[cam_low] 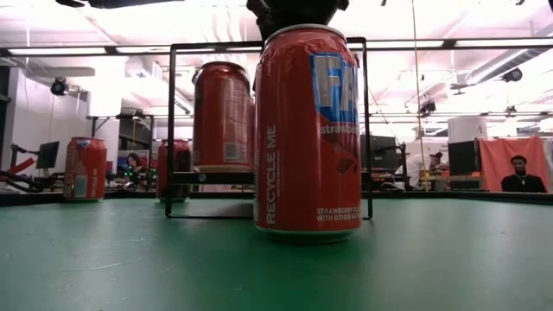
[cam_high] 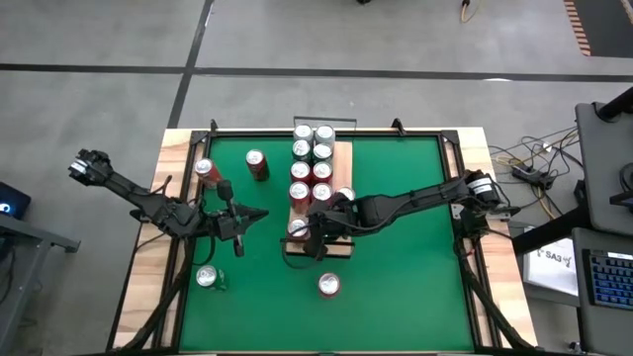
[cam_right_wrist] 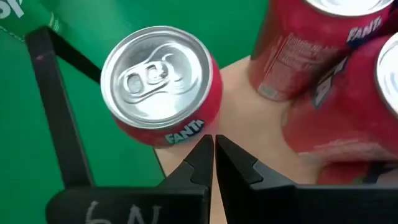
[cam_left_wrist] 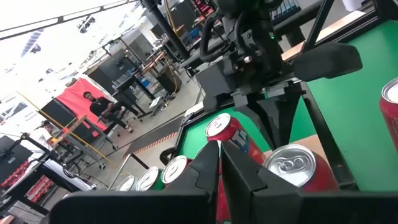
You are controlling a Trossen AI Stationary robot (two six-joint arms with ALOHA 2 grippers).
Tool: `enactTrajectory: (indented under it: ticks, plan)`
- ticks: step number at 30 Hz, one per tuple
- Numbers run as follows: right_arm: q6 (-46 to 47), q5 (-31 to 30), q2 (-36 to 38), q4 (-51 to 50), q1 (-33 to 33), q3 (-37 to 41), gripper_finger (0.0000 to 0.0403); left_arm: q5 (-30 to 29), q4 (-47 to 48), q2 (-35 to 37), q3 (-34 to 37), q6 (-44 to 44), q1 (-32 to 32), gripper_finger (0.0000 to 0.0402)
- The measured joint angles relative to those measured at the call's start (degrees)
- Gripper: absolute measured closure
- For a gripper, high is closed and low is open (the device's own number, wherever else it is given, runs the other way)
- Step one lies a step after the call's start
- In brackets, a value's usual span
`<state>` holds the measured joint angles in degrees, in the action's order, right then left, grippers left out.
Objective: Place canned beverage on shelf
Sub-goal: Put the orange soda can on the shelf and aligned with the other orange soda can
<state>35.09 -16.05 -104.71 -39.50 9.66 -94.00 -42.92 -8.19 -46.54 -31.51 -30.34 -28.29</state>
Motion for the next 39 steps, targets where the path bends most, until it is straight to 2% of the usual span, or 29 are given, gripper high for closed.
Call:
enactTrajectory:
  ticks: [11,14,17,20,23,29,39]
  plan:
    - [-2.68,-0.74,1.03,-1.24,-0.42,-2.35,0.0394,0.0,0.0,-0.02,0.03,0.01,-0.01,0.0401]
    - [-5.61,-3.57,1.14,-0.47,-0.42,-4.48,0.0394,0.0,0.03,-0.02,0.05,0.0,0.0,0.0401]
    - [-9.96,-6.92,0.86,5.14,-0.43,-4.74,0.0394,0.0,0.09,-0.02,0.05,-0.01,-0.01,0.0401]
    - [-15.79,-5.04,0.72,11.23,-0.53,-3.9,0.0394,0.0,0.12,-0.01,0.05,-0.25,0.0,0.0401]
    - [-19.25,-3.8,0.55,12.26,-0.4,-3.29,0.0394,-0.02,0.15,0.0,0.05,-0.25,0.01,0.0401]
    - [-19.83,1.02,0.52,12.39,-0.4,-2.13,0.0394,-0.02,0.17,0.0,0.05,-0.27,0.01,0.0401]
    - [-18.05,1.05,0.52,13.79,-0.31,0.04,0.0394,-0.02,0.17,0.01,0.05,-0.42,-0.01,0.0401]
